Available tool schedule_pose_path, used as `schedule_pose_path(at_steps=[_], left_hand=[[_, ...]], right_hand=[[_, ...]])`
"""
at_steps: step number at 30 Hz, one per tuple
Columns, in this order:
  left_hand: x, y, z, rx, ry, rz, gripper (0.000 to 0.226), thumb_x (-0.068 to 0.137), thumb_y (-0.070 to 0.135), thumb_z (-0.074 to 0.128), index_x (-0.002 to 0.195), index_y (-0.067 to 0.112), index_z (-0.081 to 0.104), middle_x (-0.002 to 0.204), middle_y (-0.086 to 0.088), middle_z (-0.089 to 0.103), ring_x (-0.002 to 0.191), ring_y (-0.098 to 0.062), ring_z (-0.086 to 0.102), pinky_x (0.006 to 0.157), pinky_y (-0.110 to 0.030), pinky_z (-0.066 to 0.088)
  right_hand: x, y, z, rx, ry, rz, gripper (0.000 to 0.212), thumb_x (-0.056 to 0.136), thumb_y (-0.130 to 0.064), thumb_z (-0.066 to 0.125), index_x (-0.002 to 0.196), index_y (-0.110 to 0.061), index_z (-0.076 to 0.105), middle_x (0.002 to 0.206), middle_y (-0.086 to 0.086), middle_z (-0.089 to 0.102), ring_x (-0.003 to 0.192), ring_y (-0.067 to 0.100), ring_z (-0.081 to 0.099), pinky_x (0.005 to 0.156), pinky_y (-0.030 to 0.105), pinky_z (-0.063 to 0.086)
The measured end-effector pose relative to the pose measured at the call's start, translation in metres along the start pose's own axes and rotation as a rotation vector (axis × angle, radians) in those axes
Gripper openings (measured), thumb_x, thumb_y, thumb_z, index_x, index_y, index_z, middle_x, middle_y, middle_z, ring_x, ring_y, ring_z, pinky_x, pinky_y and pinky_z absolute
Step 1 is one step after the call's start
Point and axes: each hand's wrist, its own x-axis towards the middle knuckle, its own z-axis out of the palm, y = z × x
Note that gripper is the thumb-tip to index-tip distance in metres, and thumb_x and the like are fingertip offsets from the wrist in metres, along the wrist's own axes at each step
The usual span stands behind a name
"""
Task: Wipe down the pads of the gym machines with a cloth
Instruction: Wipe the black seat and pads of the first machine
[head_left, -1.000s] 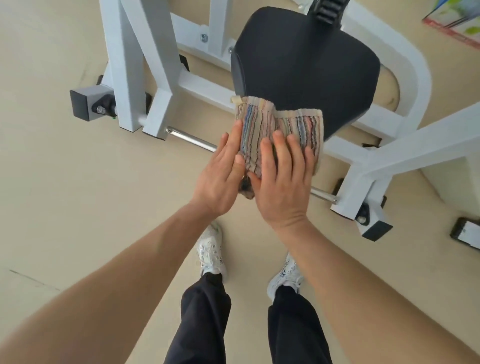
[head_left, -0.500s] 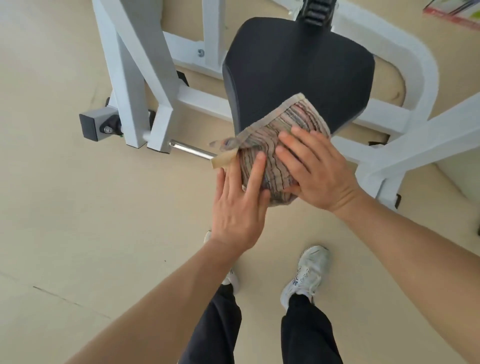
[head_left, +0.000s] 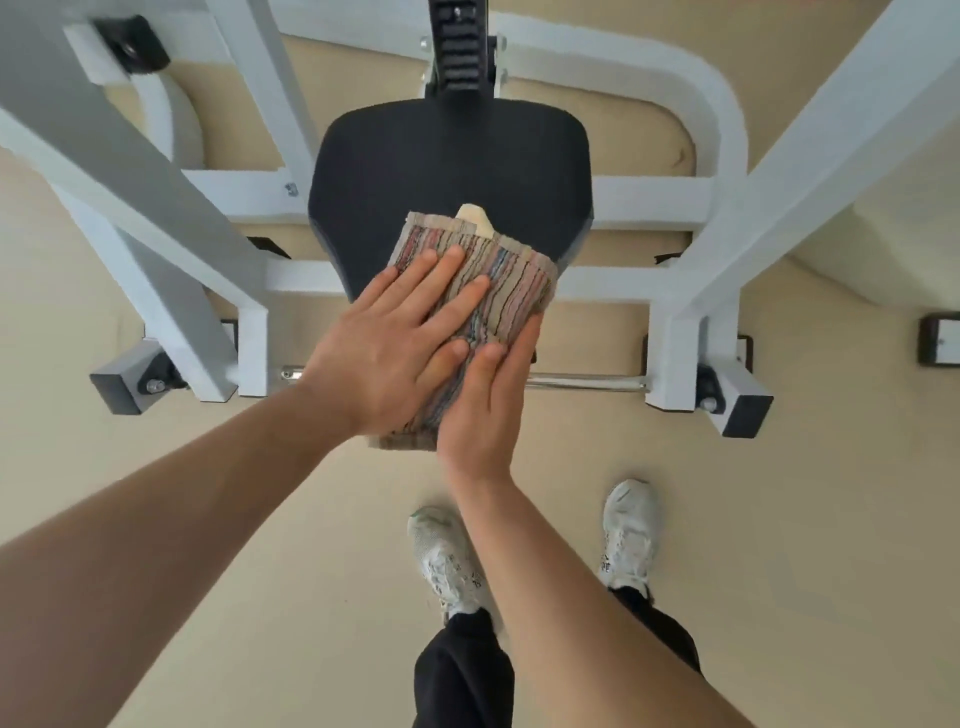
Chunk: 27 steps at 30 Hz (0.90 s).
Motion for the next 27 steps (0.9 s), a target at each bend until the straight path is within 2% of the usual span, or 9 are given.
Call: schedule_pose_path(at_steps=[4, 7, 9, 12, 16, 20, 21, 24, 27], left_hand=[[0.065, 0.008, -0.013, 0.009, -0.017, 0.020, 0.060, 0.102, 0.055, -0.001, 0.158, 0.036, -0.010, 0.168, 0.004, -0.014, 0.154, -0.016, -0.015, 0.126, -0.039, -0.003], [0.110, 0.017, -0.020, 0.009, -0.001, 0.004, 0.057, 0.105, 0.048, 0.007, 0.159, 0.035, -0.006, 0.169, 0.000, -0.011, 0.155, -0.019, -0.010, 0.126, -0.038, -0.002], [0.120, 0.023, -0.023, 0.001, -0.017, 0.007, 0.059, 0.105, 0.047, 0.008, 0.159, 0.030, -0.007, 0.168, -0.003, -0.011, 0.155, -0.020, -0.010, 0.126, -0.038, -0.003], [0.089, 0.020, -0.019, 0.003, -0.013, 0.033, 0.062, 0.105, 0.048, 0.007, 0.160, 0.022, -0.007, 0.168, -0.005, -0.012, 0.155, -0.021, -0.012, 0.126, -0.039, -0.002], [0.015, 0.008, -0.010, 0.046, -0.051, 0.077, 0.065, 0.105, 0.052, 0.002, 0.159, 0.020, -0.012, 0.167, -0.003, -0.016, 0.154, -0.020, -0.017, 0.126, -0.040, -0.001], [0.010, 0.008, -0.011, 0.059, -0.086, 0.073, 0.066, 0.102, 0.055, -0.003, 0.158, 0.023, -0.017, 0.167, -0.003, -0.020, 0.153, -0.020, -0.020, 0.127, -0.041, -0.001], [0.018, 0.010, -0.012, 0.054, -0.080, 0.067, 0.066, 0.101, 0.055, -0.004, 0.158, 0.024, -0.017, 0.167, -0.002, -0.020, 0.153, -0.020, -0.020, 0.127, -0.041, 0.000], [0.053, 0.010, -0.015, 0.021, -0.058, 0.038, 0.064, 0.102, 0.053, -0.002, 0.158, 0.026, -0.016, 0.167, -0.001, -0.020, 0.153, -0.019, -0.020, 0.127, -0.041, -0.001], [0.101, 0.006, -0.020, 0.014, -0.042, 0.054, 0.062, 0.104, 0.051, 0.005, 0.159, 0.027, -0.013, 0.167, -0.001, -0.018, 0.154, -0.019, -0.016, 0.127, -0.040, -0.001]], right_hand=[[0.080, 0.001, -0.012, 0.154, -0.042, 0.075, 0.071, 0.100, -0.045, 0.030, 0.161, -0.024, 0.000, 0.167, -0.004, 0.016, 0.151, 0.009, 0.024, 0.124, 0.042, 0.024], [0.132, -0.002, -0.015, 0.184, 0.078, 0.114, 0.070, 0.096, -0.043, 0.034, 0.159, -0.019, 0.013, 0.160, 0.004, 0.031, 0.144, 0.016, 0.037, 0.120, 0.044, 0.032], [0.137, -0.003, -0.014, 0.232, 0.110, 0.129, 0.065, 0.097, -0.042, 0.032, 0.157, -0.018, 0.020, 0.157, 0.007, 0.036, 0.141, 0.018, 0.042, 0.118, 0.045, 0.035], [0.100, 0.000, -0.012, 0.223, 0.068, 0.111, 0.064, 0.100, -0.044, 0.029, 0.159, -0.023, 0.017, 0.162, 0.003, 0.030, 0.146, 0.016, 0.035, 0.121, 0.045, 0.029], [0.021, -0.005, -0.008, 0.189, -0.023, 0.169, 0.061, 0.104, -0.042, 0.025, 0.161, -0.026, 0.009, 0.166, -0.010, 0.020, 0.150, 0.000, 0.022, 0.123, 0.030, 0.022], [0.013, -0.010, -0.013, 0.129, -0.073, 0.164, 0.057, 0.107, -0.038, 0.023, 0.161, -0.027, 0.011, 0.162, -0.017, 0.023, 0.141, -0.015, 0.026, 0.114, 0.011, 0.026], [0.026, -0.011, -0.013, 0.116, -0.052, 0.186, 0.057, 0.107, -0.039, 0.023, 0.161, -0.027, 0.010, 0.161, -0.016, 0.023, 0.140, -0.014, 0.028, 0.116, 0.013, 0.026], [0.075, -0.017, -0.010, 0.094, 0.036, 0.247, 0.065, 0.100, -0.046, 0.026, 0.160, -0.031, 0.010, 0.162, -0.008, 0.029, 0.144, 0.006, 0.034, 0.121, 0.036, 0.030], [0.119, -0.022, -0.013, 0.087, 0.116, 0.216, 0.064, 0.098, -0.044, 0.029, 0.159, -0.027, 0.017, 0.158, -0.003, 0.037, 0.141, 0.012, 0.041, 0.119, 0.040, 0.035]])
